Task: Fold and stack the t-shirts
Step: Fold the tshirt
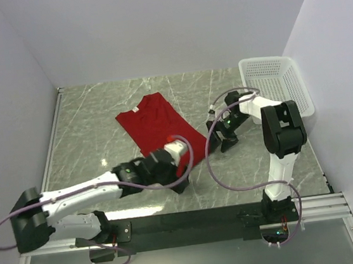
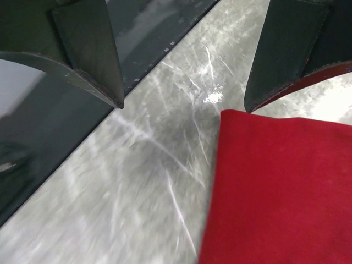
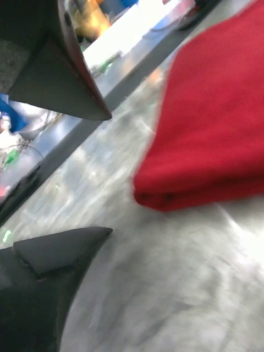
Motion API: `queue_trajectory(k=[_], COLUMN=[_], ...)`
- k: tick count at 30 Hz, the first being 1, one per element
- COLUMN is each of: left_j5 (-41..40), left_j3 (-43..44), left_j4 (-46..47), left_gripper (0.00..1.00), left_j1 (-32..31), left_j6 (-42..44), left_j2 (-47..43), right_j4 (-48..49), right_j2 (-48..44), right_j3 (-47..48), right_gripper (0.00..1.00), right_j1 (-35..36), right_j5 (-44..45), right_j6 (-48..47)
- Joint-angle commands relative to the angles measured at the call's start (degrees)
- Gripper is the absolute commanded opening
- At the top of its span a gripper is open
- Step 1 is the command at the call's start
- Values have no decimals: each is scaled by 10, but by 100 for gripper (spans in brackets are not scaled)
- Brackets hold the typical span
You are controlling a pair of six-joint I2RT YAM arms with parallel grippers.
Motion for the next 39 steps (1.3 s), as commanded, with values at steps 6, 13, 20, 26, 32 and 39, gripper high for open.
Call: queue_trajectory(k=[6, 13, 20, 26, 32, 39], left_j5=[-218, -256, -248, -271, -265, -250], left_j3=[36, 20, 39, 27, 47, 48], left_j4=[11, 23, 13, 2, -16, -13], left_gripper=[91, 84, 73, 71, 61, 33], left_j1=[-111, -118, -118, -116, -106, -85], left_j6=[26, 36, 55, 34, 33, 37], left_j2=[129, 152, 210, 227, 267, 266], right_j4=[-152, 0, 56, -267, 9, 32], right_j2=[-81, -195, -259, -135, -254, -271], right_j3=[82, 42, -2, 122, -27, -104], right_gripper=[90, 91, 90, 83, 91, 93], right_j1=[-42, -36, -36, -38, 1, -4], right_j5=[-12, 13, -115, -176, -53, -23], right_j6=[-330, -438, -551, -852, -694, -839])
